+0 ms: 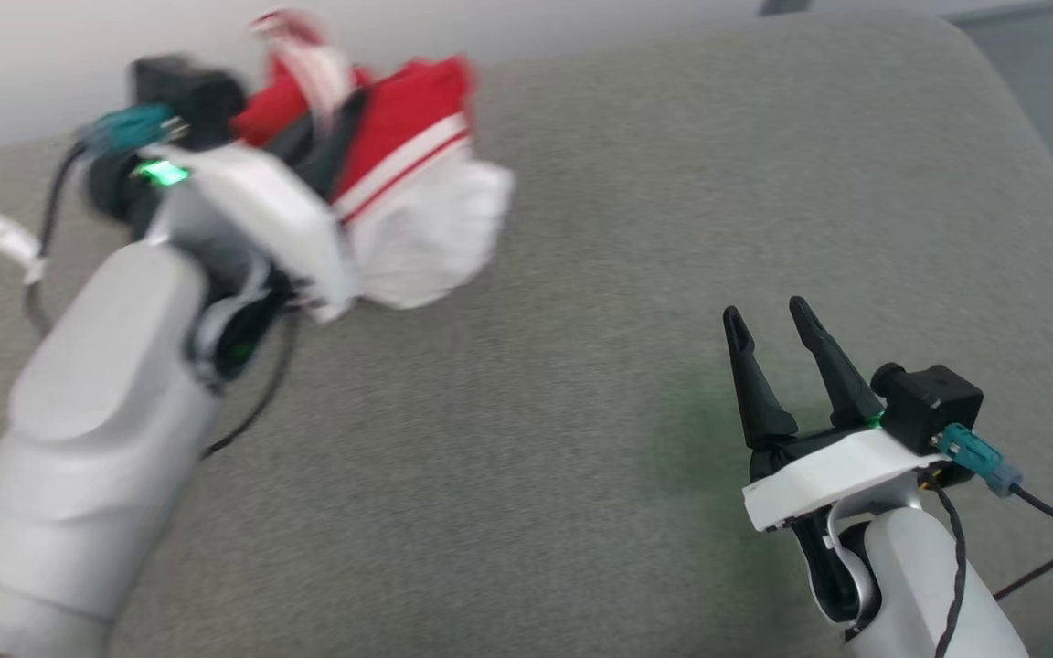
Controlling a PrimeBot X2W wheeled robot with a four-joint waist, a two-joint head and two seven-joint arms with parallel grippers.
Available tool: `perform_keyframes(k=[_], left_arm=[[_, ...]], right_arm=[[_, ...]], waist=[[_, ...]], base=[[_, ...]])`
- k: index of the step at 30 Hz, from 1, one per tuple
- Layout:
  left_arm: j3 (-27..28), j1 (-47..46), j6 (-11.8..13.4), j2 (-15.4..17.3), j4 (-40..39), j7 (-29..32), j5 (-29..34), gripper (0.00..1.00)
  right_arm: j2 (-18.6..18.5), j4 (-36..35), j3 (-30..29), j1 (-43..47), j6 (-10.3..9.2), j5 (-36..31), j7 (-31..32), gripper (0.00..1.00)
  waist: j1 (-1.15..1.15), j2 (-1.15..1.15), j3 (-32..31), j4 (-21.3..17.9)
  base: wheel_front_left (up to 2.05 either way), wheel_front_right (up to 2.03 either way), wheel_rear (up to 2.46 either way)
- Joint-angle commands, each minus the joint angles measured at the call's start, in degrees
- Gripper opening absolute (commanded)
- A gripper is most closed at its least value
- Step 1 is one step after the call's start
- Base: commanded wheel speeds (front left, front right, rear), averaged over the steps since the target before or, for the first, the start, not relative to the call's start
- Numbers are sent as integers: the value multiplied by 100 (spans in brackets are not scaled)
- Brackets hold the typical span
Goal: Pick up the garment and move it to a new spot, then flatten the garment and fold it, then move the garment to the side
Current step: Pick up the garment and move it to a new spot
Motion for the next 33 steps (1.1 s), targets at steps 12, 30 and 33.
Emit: perform_keyframes(k=[12, 30, 33], left_arm=[[-925, -836, 7, -473, 248, -207, -1117, 0], [-3013, -1163, 8, 668, 2223, 851, -447, 0], [-3354, -1118, 10, 678, 2405, 1074, -495, 0]], right_arm=[[62, -67, -157, -45, -2, 449, -13, 100], [62, -131, 56, -222, -2, 969, -13, 100], [59, -147, 94, -274, -2, 1034, -13, 100]], waist=[[0, 0, 427, -987], [0, 0, 872, -1437], [0, 0, 941, -1505]], base=[[0, 0, 0], [0, 0, 0], [0, 0, 0]])
